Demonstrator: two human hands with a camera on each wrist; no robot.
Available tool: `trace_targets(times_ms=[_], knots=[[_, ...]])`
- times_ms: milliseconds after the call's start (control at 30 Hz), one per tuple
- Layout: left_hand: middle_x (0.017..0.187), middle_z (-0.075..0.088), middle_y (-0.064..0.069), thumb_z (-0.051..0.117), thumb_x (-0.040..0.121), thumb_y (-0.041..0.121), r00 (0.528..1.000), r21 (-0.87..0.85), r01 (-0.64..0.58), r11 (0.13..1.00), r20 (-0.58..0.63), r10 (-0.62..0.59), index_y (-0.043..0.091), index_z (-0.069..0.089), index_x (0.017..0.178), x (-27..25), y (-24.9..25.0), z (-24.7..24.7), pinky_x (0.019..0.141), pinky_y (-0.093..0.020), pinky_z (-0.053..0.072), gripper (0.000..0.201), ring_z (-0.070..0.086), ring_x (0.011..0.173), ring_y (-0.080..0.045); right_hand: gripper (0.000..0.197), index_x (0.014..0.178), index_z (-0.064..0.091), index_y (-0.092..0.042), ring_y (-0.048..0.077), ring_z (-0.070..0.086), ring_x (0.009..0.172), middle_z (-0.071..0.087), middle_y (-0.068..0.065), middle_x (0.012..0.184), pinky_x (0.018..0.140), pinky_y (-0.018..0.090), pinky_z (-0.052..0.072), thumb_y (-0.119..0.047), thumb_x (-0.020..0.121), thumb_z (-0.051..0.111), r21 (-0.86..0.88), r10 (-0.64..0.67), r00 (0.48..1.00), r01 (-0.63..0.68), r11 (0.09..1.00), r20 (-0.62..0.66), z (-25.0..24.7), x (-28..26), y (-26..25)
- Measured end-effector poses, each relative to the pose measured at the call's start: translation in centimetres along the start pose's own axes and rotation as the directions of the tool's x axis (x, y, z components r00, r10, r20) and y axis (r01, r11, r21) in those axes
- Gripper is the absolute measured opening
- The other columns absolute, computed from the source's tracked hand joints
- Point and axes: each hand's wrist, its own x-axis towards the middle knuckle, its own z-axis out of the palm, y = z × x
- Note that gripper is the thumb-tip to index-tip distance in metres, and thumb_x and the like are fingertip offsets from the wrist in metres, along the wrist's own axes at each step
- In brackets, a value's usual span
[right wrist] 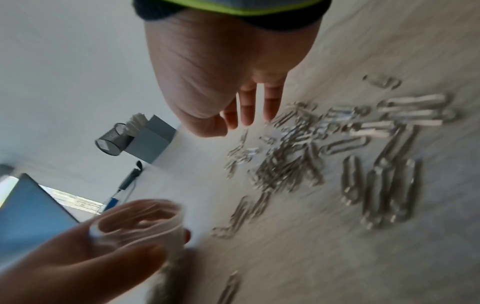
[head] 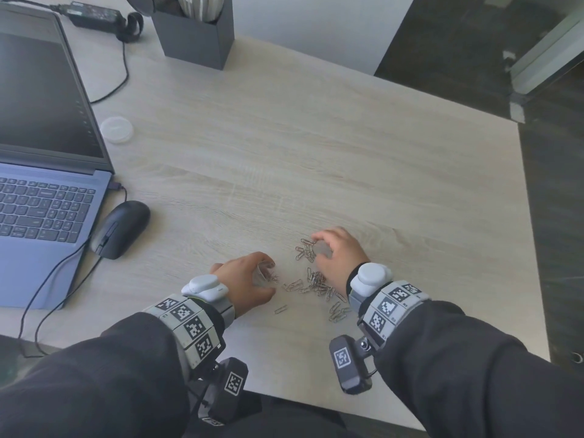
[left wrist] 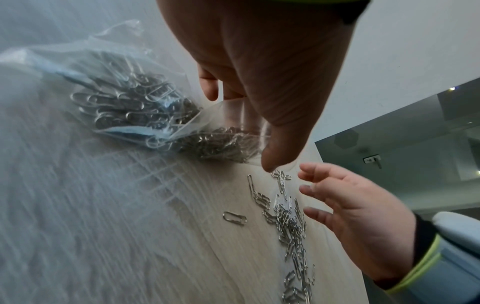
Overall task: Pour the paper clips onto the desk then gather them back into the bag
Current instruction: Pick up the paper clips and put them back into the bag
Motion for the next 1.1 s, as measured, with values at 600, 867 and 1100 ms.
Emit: trace_targets(times_ms=[600, 867, 1100], knots=[[0.113, 0.066, 0.019, 0.065, 0.079, 0.046, 1.000, -0.007, 0.009, 1.000, -0.005, -0.009, 0.043, 0.051, 0.121, -0.7, 0.2, -0.4, 0.103, -0.032, 0.032, 0.044, 0.063, 0.107, -0.013, 0.049, 0.133, 0.049, -0.037, 0.022, 0.037, 0.124, 0.042, -0.006, 0.136, 0.099, 0.041, 0.042, -0.046, 0.086, 0.061, -0.397, -0.281, 0.906, 0.396, 0.828, 0.317, 0.8, -1.1, 3.7], [0.112, 0.067, 0.019, 0.065, 0.079, 0.045, 1.000, -0.010, 0.001, 1.000, -0.013, -0.001, 0.043, 0.051, 0.121, -0.8, 0.5, -0.3, 0.104, -0.034, 0.033, 0.044, 0.064, 0.104, -0.012, 0.019, 0.108, 0.063, -0.020, 0.028, 0.056, 0.094, 0.054, 0.001, 0.109, 0.075, 0.040, 0.049, -0.026, 0.091, 0.059, -0.338, -0.260, 0.923, 0.350, 0.874, 0.284, 1.6, -1.3, 3.9], [0.111, 0.066, 0.020, 0.064, 0.079, 0.046, 1.000, 0.002, -0.016, 1.000, -0.007, 0.016, 0.043, 0.050, 0.122, -0.7, 0.9, 0.2, 0.100, -0.031, 0.031, 0.046, 0.062, 0.106, -0.009, 0.012, 0.097, 0.064, -0.024, 0.022, 0.056, 0.090, 0.057, -0.002, 0.099, 0.078, 0.032, 0.046, -0.024, 0.086, 0.059, -0.237, -0.076, 0.974, 0.127, 0.963, 0.216, 1.1, -1.8, 3.4]])
